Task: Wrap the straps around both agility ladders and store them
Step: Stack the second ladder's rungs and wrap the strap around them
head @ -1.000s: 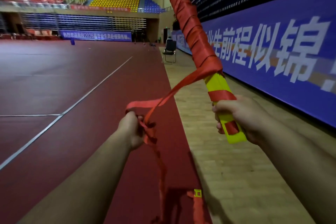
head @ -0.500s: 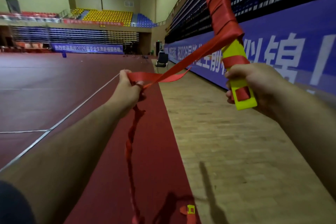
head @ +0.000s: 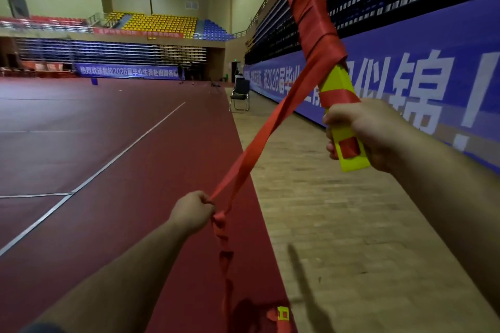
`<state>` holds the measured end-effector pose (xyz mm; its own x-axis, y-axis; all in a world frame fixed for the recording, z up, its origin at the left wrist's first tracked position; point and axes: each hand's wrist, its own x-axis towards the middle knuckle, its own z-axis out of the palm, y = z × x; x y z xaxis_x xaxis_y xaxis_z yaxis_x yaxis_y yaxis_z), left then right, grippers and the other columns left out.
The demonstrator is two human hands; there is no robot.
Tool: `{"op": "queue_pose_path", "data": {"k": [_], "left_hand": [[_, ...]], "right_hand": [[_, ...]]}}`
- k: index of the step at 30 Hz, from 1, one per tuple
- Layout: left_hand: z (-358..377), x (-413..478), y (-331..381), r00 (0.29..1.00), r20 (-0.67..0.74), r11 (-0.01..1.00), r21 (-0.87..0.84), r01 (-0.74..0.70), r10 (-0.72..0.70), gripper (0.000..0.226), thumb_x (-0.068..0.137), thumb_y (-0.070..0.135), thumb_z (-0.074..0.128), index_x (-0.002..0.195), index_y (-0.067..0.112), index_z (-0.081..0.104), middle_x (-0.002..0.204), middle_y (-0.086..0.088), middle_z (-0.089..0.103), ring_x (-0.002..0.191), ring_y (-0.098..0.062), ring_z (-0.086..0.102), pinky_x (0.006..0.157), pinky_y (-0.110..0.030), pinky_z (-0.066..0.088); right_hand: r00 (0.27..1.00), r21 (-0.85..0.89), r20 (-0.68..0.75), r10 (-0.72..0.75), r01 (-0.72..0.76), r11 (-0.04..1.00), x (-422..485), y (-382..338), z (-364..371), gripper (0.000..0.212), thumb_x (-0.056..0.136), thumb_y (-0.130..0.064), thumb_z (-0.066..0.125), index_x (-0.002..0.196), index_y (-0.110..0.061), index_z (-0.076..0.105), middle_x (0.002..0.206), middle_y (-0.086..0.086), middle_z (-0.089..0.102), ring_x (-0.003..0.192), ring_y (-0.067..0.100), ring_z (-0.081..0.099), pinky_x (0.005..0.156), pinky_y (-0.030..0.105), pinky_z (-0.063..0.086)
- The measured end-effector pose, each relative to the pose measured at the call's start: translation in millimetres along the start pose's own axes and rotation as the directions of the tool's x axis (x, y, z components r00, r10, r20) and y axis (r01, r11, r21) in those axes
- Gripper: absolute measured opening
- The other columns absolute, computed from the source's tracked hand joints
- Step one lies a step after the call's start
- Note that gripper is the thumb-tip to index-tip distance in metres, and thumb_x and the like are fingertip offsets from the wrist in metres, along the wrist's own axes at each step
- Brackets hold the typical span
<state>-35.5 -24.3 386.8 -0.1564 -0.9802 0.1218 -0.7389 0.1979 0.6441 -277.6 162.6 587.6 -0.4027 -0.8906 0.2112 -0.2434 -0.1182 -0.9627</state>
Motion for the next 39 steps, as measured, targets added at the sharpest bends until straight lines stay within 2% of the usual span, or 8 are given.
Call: {"op": "queue_pose_path", "data": {"k": [6, 7, 10, 12, 24, 29, 33, 39], "left_hand": [[-7, -5, 31, 0.9, 0.332, 0.352, -0.837, 0.419, -0.283, 0.053, 0.104, 0.051, 0.037, 0.09, 0.007, 0.063, 0.078, -0.01, 0.066, 0.068, -0.026, 0.061, 0.063, -0.033, 0.048], [-9, -5, 32, 0.919, 0.281, 0.376, -0.848, 0.373, -0.277, 0.054, 0.102, 0.054, 0.038, 0.084, 0.008, 0.06, 0.072, -0.007, 0.06, 0.064, -0.025, 0.056, 0.063, -0.033, 0.048], [-17, -6, 21, 1.0, -0.014, 0.903, -0.429, -0.002, -0.005, 0.046, 0.095, 0.055, 0.053, 0.076, 0.015, 0.056, 0.069, 0.001, 0.057, 0.067, -0.019, 0.055, 0.062, -0.029, 0.045], [-20, -6, 11, 0.985, -0.031, 0.973, -0.154, -0.172, 0.169, 0.036, 0.088, 0.046, 0.069, 0.077, 0.017, 0.051, 0.068, 0.004, 0.056, 0.062, -0.014, 0.05, 0.055, -0.029, 0.038], [26, -6, -21, 0.999, 0.042, 0.935, -0.353, 0.019, -0.004, 0.018, 0.098, 0.029, 0.055, 0.09, 0.014, 0.059, 0.068, 0.001, 0.058, 0.057, -0.014, 0.05, 0.055, -0.027, 0.04], [44, -17, -58, 0.969, 0.23, 0.869, -0.457, 0.191, -0.092, 0.023, 0.101, 0.029, 0.054, 0.106, 0.009, 0.064, 0.096, -0.009, 0.072, 0.081, -0.021, 0.066, 0.081, -0.035, 0.053], [29, -19, -34, 0.963, 0.27, 0.765, -0.619, 0.178, -0.005, 0.045, 0.087, -0.003, 0.047, 0.127, 0.017, 0.054, 0.126, -0.009, 0.063, 0.111, -0.017, 0.06, 0.076, -0.025, 0.046], [28, -43, 24, 0.848, 0.355, 0.669, -0.744, 0.001, 0.394, 0.063, 0.085, 0.034, 0.073, 0.14, 0.028, 0.043, 0.127, 0.012, 0.062, 0.116, 0.004, 0.058, 0.09, -0.017, 0.046]], "right_hand": [[0.994, -0.02, 0.086, 0.068, -0.067, 0.998, 0, 27, 11, 0.008, 0.084, -0.003, 0.064, 0.09, -0.006, 0.058, 0.058, 0.011, 0.057, 0.049, 0.027, 0.057, 0.054, 0.035, 0.051], [0.992, -0.032, 0.092, 0.083, -0.08, 0.996, 0, 34, 12, 0.009, 0.084, -0.002, 0.064, 0.09, -0.005, 0.058, 0.059, 0.011, 0.056, 0.049, 0.027, 0.057, 0.052, 0.034, 0.051], [0.995, -0.103, 0.039, 0.088, -0.084, 0.991, 4, 45, 9, 0.01, 0.081, -0.003, 0.068, 0.089, -0.003, 0.061, 0.063, 0.015, 0.057, 0.051, 0.028, 0.057, 0.051, 0.033, 0.051], [0.997, -0.15, -0.011, 0.075, -0.075, 0.986, 7, 48, 5, 0.014, 0.079, -0.006, 0.071, 0.091, -0.003, 0.063, 0.065, 0.016, 0.061, 0.054, 0.03, 0.06, 0.055, 0.037, 0.053], [0.968, 0.133, 0.225, 0.111, -0.144, 0.981, -14, 63, 41, 0.003, 0.09, -0.004, 0.058, 0.088, -0.005, 0.057, 0.068, 0.016, 0.055, 0.052, 0.027, 0.054, 0.055, 0.036, 0.048], [0.959, 0.184, 0.265, 0.103, -0.155, 0.971, -15, 67, 38, 0.006, 0.093, -0.004, 0.054, 0.09, -0.009, 0.053, 0.064, 0.013, 0.055, 0.05, 0.026, 0.053, 0.054, 0.035, 0.048], [0.961, 0.094, 0.248, 0.124, -0.151, 0.984, -15, 69, 42, 0.001, 0.093, -0.01, 0.057, 0.094, -0.01, 0.057, 0.064, 0.013, 0.056, 0.05, 0.026, 0.054, 0.054, 0.035, 0.049], [0.945, -0.019, 0.262, 0.197, -0.199, 0.98, -12, 64, 54, 0.028, 0.092, -0.037, 0.066, 0.103, -0.011, 0.059, 0.069, 0.016, 0.058, 0.051, 0.027, 0.056, 0.051, 0.033, 0.05]]}}
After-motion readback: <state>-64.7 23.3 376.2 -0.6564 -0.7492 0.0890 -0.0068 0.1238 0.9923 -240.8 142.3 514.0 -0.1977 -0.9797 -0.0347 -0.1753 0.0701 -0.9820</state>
